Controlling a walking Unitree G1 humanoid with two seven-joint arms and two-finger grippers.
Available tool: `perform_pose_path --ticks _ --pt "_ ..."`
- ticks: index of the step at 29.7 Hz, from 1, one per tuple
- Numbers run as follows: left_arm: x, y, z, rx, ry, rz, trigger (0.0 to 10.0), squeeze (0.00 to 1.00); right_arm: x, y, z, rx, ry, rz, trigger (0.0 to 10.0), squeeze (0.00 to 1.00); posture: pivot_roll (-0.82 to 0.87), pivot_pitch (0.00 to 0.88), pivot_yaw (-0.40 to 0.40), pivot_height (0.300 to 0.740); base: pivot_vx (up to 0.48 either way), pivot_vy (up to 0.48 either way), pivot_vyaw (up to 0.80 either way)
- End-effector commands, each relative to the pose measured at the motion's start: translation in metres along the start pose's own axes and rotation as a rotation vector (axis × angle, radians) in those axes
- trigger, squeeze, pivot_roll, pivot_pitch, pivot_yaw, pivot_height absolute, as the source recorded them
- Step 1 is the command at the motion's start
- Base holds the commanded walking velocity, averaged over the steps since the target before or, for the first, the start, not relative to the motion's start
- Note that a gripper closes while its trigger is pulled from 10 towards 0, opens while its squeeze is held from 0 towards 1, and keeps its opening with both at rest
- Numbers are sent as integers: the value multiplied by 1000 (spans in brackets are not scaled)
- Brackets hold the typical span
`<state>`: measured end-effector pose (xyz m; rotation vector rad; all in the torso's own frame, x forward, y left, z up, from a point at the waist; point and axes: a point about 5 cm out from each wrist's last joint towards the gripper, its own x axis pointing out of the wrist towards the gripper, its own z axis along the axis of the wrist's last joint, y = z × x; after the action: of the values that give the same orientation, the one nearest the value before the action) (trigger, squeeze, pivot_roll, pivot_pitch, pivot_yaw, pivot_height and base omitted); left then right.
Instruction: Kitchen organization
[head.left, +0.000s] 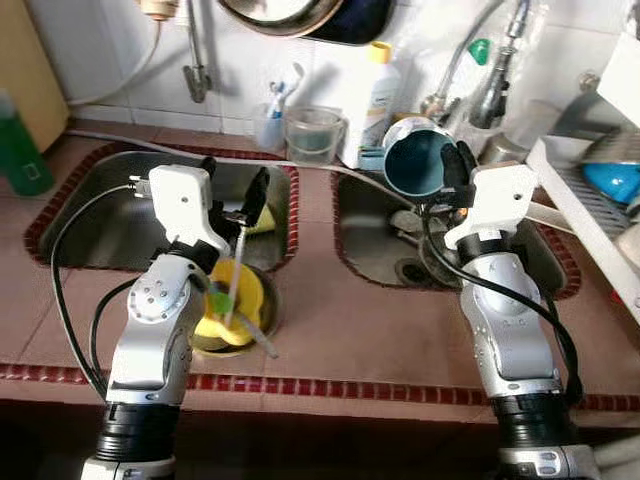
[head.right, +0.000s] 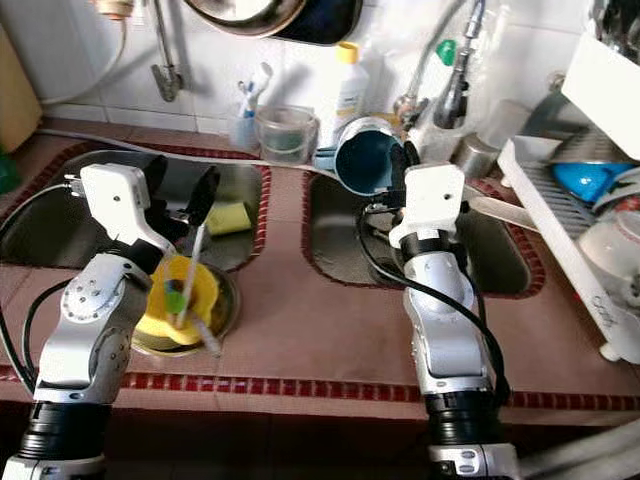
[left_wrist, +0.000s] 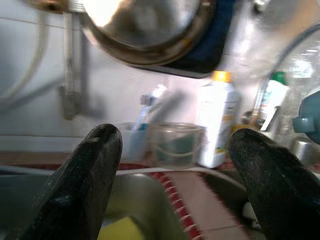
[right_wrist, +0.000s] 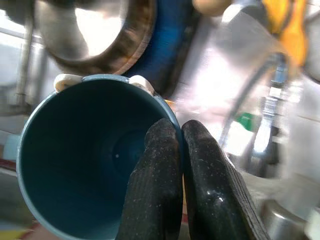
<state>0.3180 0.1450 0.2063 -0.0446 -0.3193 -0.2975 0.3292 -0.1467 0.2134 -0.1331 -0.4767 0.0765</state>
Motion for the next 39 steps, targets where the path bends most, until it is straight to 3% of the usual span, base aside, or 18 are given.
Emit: perform_pose_path --ticks 1,22,39 --pt "-1 0 2 4 0 -5 10000 0 1 -1 7 0 -27 -2 10000 0 -165 79 -76 740 0 319 0" --pt "1 -2 3 28 -1 -24 10000 0 1 0 5 -3 -21 -2 10000 0 -162 75 -71 740 0 271 0" --pt "-8 -25 2 68 1 -207 10000 0 2 -2 -4 -37 14 48 10000 0 -159 88 -77 740 0 0 0"
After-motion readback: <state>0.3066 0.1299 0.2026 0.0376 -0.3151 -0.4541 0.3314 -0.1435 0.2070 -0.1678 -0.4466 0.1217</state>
